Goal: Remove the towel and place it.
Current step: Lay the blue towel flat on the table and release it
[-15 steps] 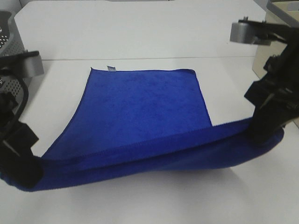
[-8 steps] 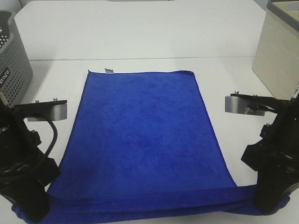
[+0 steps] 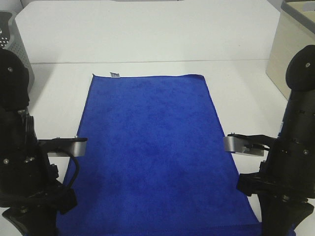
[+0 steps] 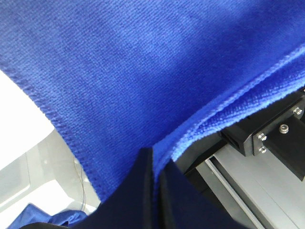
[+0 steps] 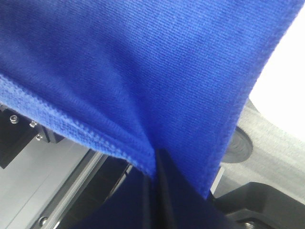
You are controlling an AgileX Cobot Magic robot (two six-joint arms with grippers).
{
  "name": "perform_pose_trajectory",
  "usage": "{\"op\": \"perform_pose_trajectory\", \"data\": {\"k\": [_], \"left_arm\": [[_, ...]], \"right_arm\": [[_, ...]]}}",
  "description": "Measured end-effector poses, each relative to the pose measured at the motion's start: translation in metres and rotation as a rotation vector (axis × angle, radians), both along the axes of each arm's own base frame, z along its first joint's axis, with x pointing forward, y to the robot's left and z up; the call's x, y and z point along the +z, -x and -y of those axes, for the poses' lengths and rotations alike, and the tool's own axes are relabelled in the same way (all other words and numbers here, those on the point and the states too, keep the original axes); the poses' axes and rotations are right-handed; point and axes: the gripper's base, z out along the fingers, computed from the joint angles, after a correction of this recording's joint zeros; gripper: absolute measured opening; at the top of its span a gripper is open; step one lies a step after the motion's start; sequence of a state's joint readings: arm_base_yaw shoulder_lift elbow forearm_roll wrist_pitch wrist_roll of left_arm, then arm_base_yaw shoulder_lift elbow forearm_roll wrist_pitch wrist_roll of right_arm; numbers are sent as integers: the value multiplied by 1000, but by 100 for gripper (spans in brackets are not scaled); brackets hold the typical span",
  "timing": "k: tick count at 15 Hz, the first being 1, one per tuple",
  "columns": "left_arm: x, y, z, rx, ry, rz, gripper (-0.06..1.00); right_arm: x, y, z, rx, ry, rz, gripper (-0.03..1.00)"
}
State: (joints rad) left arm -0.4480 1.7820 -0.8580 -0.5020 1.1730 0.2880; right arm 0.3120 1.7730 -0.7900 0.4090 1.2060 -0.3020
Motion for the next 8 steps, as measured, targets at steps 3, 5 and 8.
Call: {"op": "perform_pose_trajectory", "data": {"k": [3, 5, 8], "left_arm": [[-6, 0, 1, -22, -4, -18, 0], [-12, 4, 6, -54, -15, -37, 0], [-24, 7, 11, -89, -32, -78, 0]], "right_arm": [[-10, 0, -1, -11, 6, -47, 2], [-14, 0, -1, -12, 12, -66, 2], [-15, 1, -1, -14, 12, -73, 2]]}}
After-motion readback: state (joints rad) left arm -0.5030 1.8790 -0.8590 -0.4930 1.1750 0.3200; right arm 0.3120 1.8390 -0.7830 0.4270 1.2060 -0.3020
